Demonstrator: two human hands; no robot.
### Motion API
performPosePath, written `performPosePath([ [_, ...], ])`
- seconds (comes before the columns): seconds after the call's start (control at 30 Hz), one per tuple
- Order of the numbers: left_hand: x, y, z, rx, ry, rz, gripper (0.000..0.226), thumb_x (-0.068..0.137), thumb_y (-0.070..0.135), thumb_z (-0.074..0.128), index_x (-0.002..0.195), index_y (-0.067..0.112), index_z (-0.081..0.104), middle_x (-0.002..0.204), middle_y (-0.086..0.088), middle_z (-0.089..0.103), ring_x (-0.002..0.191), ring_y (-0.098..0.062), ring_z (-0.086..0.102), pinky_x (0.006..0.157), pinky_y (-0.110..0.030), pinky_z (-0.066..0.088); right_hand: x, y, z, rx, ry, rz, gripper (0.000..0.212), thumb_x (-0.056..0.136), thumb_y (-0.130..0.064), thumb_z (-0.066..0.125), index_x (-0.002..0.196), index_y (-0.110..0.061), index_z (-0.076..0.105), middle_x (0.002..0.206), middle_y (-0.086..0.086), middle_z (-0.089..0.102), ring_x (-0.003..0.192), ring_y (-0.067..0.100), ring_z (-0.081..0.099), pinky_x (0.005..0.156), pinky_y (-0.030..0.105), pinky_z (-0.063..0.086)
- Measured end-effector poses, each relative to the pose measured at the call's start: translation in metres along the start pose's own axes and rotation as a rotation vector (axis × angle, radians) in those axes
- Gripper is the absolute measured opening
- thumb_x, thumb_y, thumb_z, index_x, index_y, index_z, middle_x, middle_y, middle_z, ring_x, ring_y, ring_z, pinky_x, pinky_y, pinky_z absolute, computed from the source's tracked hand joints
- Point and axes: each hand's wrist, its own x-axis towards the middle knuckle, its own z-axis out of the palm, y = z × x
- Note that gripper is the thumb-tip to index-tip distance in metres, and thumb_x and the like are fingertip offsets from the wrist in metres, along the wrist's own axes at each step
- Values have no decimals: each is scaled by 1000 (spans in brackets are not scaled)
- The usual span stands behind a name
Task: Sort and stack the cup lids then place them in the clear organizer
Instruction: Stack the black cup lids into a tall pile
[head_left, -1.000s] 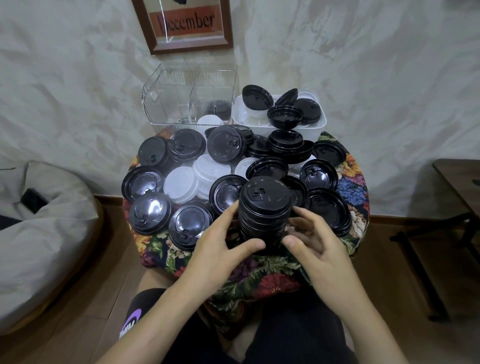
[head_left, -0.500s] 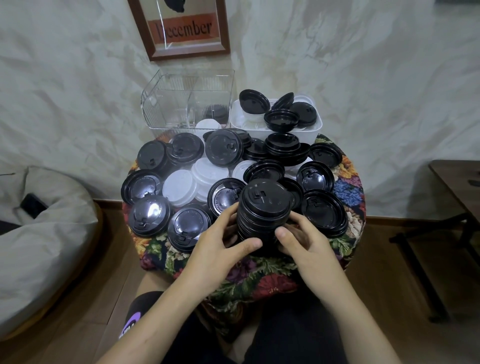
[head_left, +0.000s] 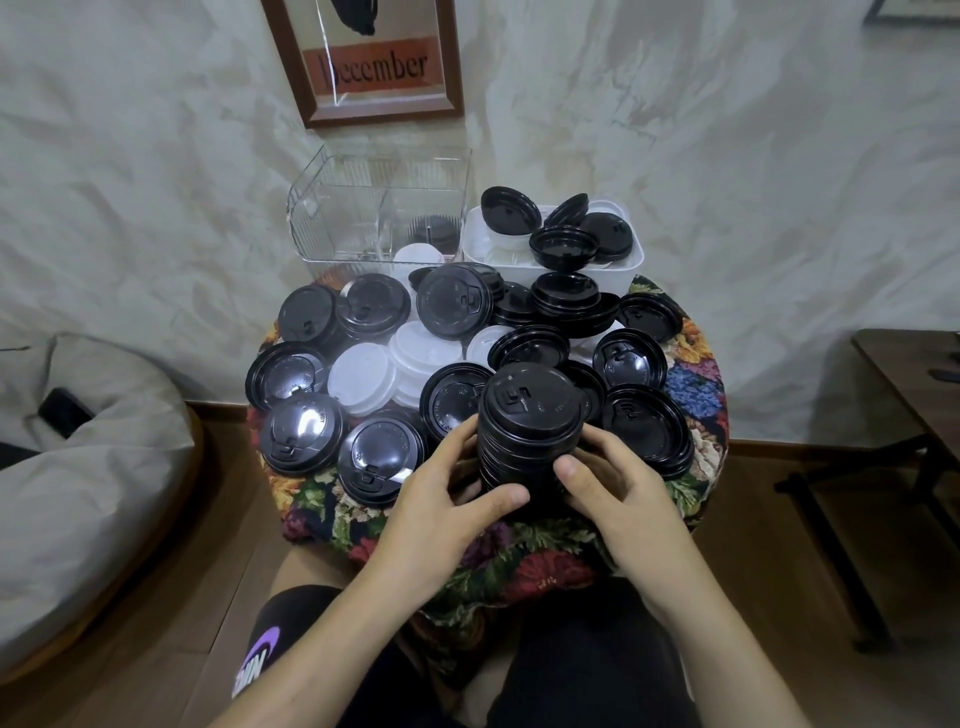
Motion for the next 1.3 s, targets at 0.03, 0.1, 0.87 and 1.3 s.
performPosePath([
  [0.03,0,1,1,-2,-4,-1,70,88,28,83,149,36,50,139,13,64,132,-8,59,114,-41,47,0,0,-1,-1,3,4,46,85,-47,70,130,-38,63,125,-23,71,122,-3,63,110,41,51],
  [0.1,0,2,4,-7,-11,0,70,88,28,83,149,35,50,139,13,64,131,-8,59,114,-39,48,-2,0,-4,4,8,7,46,84,-48,70,129,-38,64,124,-23,71,122,-3,63,110,41,51],
  [0.87,25,69,29,36,8,144,71,82,32,85,145,41,54,126,20,70,117,7,63,93,-7,47,1,-46,-54,32,62,-69,49,84,-61,73,128,-39,67,125,-12,74,123,7,66,108,46,51],
  [1.3,48,84,37,-6,-29,208,70,81,41,83,145,42,53,129,15,70,123,-1,62,107,-34,51,13,-61,-70,1,121,-125,52,86,-65,71,131,-41,66,130,-12,72,127,10,64,109,49,50],
])
